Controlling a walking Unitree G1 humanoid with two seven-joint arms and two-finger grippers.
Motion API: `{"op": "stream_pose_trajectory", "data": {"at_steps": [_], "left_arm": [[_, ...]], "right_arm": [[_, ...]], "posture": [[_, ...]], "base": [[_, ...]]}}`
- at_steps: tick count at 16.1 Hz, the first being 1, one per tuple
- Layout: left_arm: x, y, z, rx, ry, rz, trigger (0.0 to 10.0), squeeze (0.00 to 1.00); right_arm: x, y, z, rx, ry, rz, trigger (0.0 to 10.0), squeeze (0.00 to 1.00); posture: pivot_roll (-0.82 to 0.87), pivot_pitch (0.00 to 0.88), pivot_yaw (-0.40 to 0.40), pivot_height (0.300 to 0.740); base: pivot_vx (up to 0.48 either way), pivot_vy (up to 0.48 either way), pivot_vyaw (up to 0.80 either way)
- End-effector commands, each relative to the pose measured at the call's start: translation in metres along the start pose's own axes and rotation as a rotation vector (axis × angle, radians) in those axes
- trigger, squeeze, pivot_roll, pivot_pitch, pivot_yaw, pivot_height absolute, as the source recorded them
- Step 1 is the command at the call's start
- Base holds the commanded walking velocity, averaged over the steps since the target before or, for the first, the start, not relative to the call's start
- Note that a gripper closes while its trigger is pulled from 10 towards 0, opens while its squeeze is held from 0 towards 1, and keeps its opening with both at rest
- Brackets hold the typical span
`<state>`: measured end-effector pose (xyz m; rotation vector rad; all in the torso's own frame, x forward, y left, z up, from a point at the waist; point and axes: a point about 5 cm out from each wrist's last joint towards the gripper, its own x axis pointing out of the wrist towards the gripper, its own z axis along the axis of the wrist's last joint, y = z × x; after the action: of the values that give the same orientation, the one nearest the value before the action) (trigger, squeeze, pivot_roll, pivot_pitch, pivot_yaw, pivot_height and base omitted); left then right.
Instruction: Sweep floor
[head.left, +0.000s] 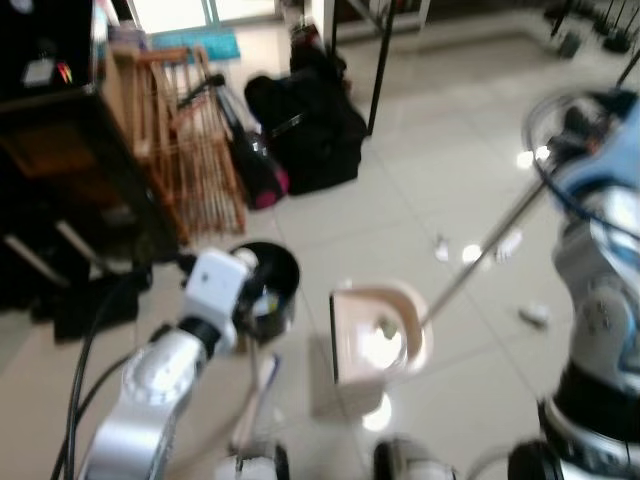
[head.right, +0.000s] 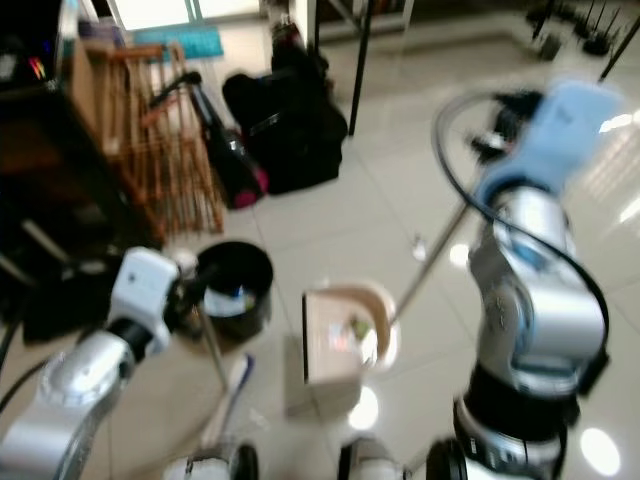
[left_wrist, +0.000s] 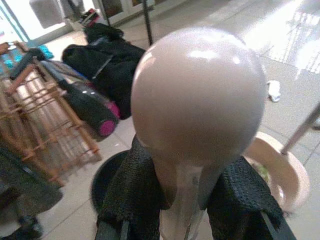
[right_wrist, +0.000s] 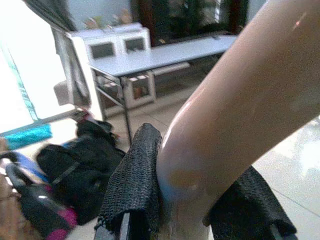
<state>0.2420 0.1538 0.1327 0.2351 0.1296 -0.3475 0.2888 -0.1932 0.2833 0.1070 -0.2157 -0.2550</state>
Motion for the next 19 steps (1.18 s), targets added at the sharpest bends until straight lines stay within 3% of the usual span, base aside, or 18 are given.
{"op": "stream_pose_trajectory", "data": {"at_steps": [1,9,15,19], "left_arm": [[-0.001,0.000,0.005,0.015,-0.028,0.007,10.0,0.00],[0.000,0.015,0.001,0.030,-0.016,0.049,10.0,0.00],[0.005,0.021,-0.004,0.027,-0.016,0.078,10.0,0.00],[0.008,0.024,-0.006,-0.002,-0.023,0.103,10.0,0.00]], "right_arm": [[0.001,-0.004,0.010,0.011,-0.030,0.004,10.0,0.00],[0.013,-0.003,0.044,0.079,-0.089,0.000,10.0,0.00],[0.014,-0.004,0.045,0.062,-0.082,-0.013,10.0,0.00],[0.010,0.007,0.036,0.086,-0.059,0.013,10.0,0.00]], "posture": [[-0.02,0.164,0.005,0.740],[-0.02,0.151,0.006,0.740],[-0.04,0.117,-0.003,0.740],[-0.05,0.086,-0.003,0.740]], "base": [[0.000,0.360,0.00],[0.000,0.365,0.00],[0.000,0.364,0.00],[0.000,0.363,0.00]]}}
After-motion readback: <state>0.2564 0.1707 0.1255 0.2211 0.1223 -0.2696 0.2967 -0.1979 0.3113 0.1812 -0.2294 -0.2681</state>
